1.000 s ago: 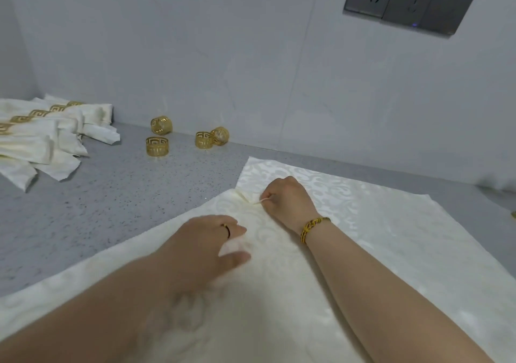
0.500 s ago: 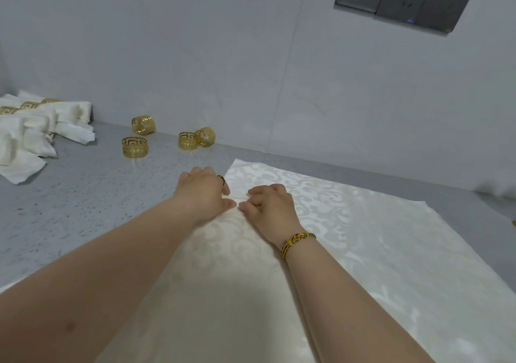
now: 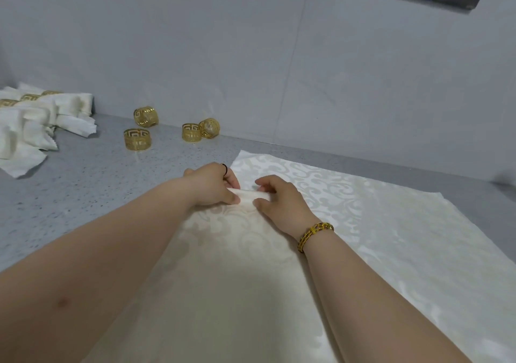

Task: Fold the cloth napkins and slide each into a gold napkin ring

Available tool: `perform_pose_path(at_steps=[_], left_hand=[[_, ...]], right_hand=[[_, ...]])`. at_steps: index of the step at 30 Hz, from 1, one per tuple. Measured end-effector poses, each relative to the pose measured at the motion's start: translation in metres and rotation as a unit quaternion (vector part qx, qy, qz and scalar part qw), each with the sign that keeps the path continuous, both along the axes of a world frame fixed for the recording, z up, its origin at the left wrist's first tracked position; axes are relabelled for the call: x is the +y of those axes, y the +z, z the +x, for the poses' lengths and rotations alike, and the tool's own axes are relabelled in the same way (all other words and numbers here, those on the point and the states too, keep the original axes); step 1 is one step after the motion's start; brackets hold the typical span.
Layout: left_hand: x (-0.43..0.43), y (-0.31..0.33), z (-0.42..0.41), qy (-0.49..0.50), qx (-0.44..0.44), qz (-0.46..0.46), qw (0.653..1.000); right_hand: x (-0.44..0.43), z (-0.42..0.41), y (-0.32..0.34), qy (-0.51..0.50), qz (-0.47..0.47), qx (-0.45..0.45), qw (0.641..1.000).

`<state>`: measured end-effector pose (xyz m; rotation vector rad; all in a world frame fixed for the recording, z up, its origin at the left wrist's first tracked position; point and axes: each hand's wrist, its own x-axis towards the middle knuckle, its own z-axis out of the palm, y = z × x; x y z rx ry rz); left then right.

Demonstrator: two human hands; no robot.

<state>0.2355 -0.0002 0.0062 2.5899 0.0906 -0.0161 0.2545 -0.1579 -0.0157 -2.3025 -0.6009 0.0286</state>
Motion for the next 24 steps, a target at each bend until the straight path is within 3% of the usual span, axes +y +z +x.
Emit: perform_pose_path(at_steps=[6, 11, 15, 19, 24], left_hand=[[-0.01, 0.01, -0.001, -0.027, -0.019, 0.116, 0.993], [-0.021, 0.007, -0.022, -0.049, -0.158, 0.188, 0.968], [-0.022, -0.002, -0.039, -0.072, -0.201, 0.227, 0.95], [-0.021, -0.003, -0.051, -0.091, -0.177, 0.209, 0.957], [-0.013, 0.006, -0.052, -0.094, -0.041, 0.116, 0.988]], right_hand=[[0.002, -0.003, 0.006, -0.011, -0.074, -0.052, 0.996], [0.005, -0.014, 0.015, 0.001, -0.143, -0.129, 0.981], [0.001, -0.025, 0.019, 0.032, -0.2, -0.176, 0.963], [-0.005, -0.033, 0.022, 0.065, -0.232, -0.163, 0.957], [-0.012, -0.036, 0.027, 0.064, -0.2, -0.055, 0.976]])
